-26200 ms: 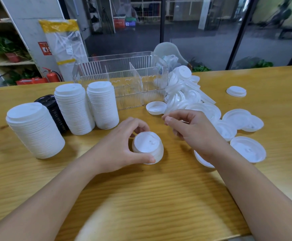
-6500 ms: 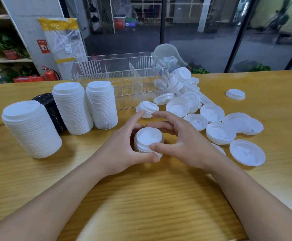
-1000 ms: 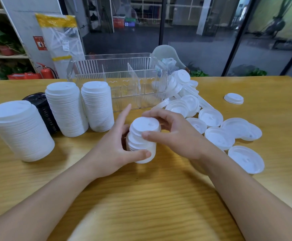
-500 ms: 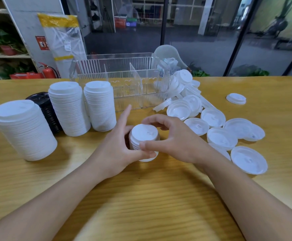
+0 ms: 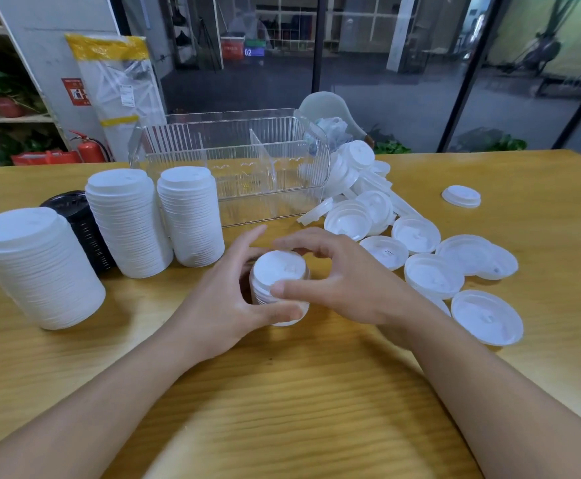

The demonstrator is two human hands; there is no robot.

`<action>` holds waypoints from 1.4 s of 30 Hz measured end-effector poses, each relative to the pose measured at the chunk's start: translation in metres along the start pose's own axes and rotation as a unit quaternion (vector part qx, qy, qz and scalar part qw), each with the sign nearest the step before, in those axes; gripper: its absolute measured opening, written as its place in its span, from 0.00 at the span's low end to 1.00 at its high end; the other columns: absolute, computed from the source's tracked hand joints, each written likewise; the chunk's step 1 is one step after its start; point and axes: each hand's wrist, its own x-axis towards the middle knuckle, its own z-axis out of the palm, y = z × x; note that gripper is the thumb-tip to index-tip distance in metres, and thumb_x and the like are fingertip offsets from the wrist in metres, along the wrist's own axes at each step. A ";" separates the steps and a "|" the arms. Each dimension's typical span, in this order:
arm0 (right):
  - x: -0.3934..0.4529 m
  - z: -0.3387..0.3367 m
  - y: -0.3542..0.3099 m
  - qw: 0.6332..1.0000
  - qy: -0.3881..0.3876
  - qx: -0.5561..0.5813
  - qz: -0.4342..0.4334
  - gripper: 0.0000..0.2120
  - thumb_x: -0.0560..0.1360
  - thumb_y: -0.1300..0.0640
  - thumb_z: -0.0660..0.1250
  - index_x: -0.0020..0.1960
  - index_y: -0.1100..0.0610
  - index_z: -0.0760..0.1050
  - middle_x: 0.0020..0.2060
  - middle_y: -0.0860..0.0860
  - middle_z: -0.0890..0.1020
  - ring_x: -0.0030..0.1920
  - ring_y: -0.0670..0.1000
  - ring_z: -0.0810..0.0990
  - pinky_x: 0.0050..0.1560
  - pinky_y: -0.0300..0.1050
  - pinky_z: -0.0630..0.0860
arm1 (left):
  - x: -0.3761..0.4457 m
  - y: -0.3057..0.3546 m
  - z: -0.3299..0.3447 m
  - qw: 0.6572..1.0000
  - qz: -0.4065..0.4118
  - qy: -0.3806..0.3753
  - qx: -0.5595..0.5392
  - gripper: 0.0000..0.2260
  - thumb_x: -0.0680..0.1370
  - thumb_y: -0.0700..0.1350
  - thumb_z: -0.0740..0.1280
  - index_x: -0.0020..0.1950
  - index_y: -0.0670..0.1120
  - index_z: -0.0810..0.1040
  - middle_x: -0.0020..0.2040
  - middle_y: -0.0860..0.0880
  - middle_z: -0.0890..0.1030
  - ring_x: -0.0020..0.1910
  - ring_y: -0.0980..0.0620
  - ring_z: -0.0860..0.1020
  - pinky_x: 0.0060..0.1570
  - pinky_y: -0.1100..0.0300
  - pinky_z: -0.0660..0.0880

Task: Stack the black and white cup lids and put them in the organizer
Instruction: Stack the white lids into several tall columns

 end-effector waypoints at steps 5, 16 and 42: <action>0.011 -0.019 0.029 0.979 0.159 -0.107 0.064 0.16 0.81 0.43 0.74 0.66 0.44 0.81 0.59 0.39 0.83 0.54 0.42 0.81 0.59 0.46 0.79 | -0.004 0.002 0.001 0.998 0.015 0.000 0.053 0.51 0.65 0.70 0.84 0.83 0.70 0.62 0.73 0.68 0.77 0.74 0.64 0.75 0.77 0.51 0.72; 0.015 -0.017 0.054 0.957 0.173 -0.202 0.111 0.21 0.77 0.56 0.77 0.68 0.52 0.80 0.47 0.43 0.83 0.47 0.46 0.82 0.54 0.50 0.82 | -0.006 0.008 0.000 0.997 0.017 0.003 0.076 0.32 0.75 0.67 0.76 0.78 0.68 0.71 0.69 0.68 0.79 0.70 0.65 0.76 0.69 0.58 0.74; 0.004 -0.013 0.011 0.989 0.063 0.134 -0.017 0.35 0.78 0.63 0.79 0.79 0.44 0.70 0.55 0.49 0.87 0.43 0.60 0.87 0.50 0.50 0.85 | -0.006 0.016 -0.004 0.996 0.072 -0.023 -0.035 0.33 0.82 0.48 0.75 0.85 0.59 0.67 0.76 0.54 0.80 0.78 0.49 0.76 0.78 0.38 0.71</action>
